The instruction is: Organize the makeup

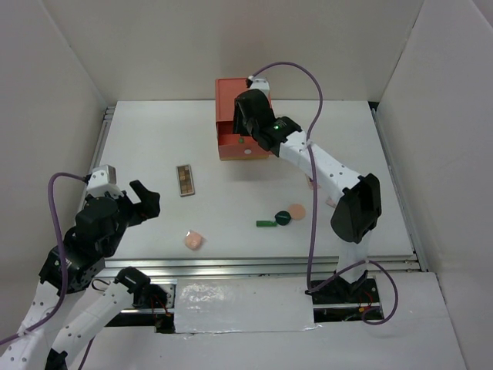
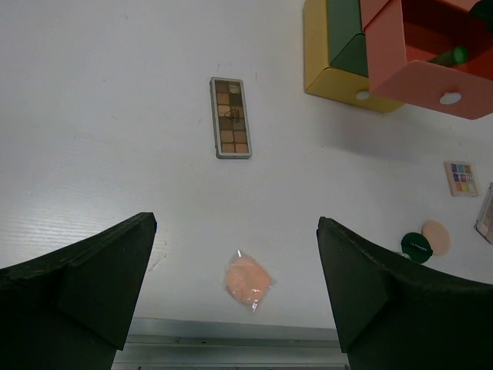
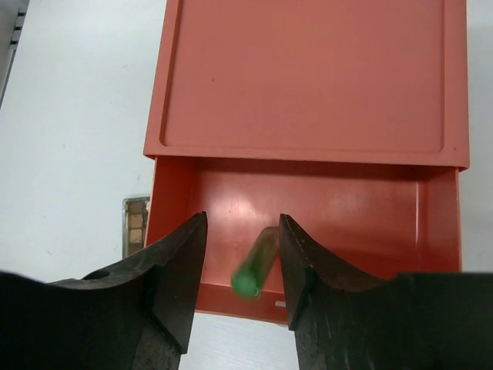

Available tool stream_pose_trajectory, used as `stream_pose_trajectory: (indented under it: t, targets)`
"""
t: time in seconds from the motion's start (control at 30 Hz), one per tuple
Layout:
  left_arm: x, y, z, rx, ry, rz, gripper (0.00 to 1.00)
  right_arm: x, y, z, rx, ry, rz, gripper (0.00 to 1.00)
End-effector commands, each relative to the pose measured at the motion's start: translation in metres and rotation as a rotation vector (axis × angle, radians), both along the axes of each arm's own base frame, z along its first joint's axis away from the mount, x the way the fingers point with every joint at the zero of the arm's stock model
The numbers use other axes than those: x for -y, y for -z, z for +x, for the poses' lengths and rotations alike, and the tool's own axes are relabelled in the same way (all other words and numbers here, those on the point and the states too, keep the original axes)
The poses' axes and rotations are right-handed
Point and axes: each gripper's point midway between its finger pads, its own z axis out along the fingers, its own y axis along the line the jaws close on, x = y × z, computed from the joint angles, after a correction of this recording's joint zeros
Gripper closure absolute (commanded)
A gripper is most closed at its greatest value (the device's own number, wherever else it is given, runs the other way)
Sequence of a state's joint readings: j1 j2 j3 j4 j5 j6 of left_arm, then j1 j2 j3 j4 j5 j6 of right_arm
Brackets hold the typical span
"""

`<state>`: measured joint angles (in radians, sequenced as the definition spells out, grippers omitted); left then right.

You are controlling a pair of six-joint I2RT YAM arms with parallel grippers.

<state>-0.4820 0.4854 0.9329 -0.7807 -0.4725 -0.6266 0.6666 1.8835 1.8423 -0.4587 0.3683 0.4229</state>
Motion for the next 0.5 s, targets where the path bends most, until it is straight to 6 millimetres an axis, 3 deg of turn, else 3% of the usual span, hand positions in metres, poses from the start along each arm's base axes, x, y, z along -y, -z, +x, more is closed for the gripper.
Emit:
stream_pose_trajectory:
  t: [0.0, 0.07, 0.13, 0.23, 0.27, 0.3, 0.33, 0.37, 0.4, 0.43, 0.47]
  targets:
    - [0.004, -0.007, 0.007, 0.032, 0.016, 0.006, 0.01, 0.008, -0.040, -0.007, 0.075, -0.001, 0.055, 0.49]
    - [0.004, -0.007, 0.007, 0.030, 0.018, 0.008, 0.01, 0.009, -0.041, -0.009, 0.075, -0.001, 0.056, 0.39]
    - [0.005, -0.006, 0.008, 0.028, 0.020, 0.010, 0.01, 0.012, -0.050, -0.011, 0.083, 0.003, 0.063, 0.36]
    - [0.020, -0.004, 0.012, 0.026, 0.102, 0.020, 0.01, 0.022, -0.086, -0.025, 0.128, -0.002, 0.104, 0.35]
    - [0.030, -0.009, 0.017, 0.047, 0.146, 0.005, 0.01, 0.026, -0.097, -0.032, 0.144, -0.010, 0.121, 0.30]
    - [0.052, -0.001, 0.020, 0.011, 0.251, -0.011, 0.01, 0.036, -0.119, -0.047, 0.177, -0.015, 0.152, 0.28]
    - [0.065, 0.004, 0.022, -0.012, 0.305, -0.022, 0.01, 0.041, -0.126, -0.057, 0.185, -0.020, 0.164, 0.24]
    - [0.078, 0.007, 0.026, -0.036, 0.354, -0.038, 0.01, 0.055, -0.155, -0.079, 0.237, -0.034, 0.209, 0.18]
    - [0.101, 0.024, 0.029, -0.127, 0.433, -0.076, 0.01, 0.061, -0.141, -0.089, 0.218, -0.042, 0.199, 0.11]
    - [0.113, 0.035, 0.032, -0.163, 0.463, -0.085, 0.01, 0.068, -0.144, -0.098, 0.232, -0.045, 0.211, 0.02]
    - [0.143, 0.035, 0.029, -0.154, 0.554, -0.099, 0.01, 0.084, -0.165, -0.121, 0.280, -0.048, 0.257, 0.00]
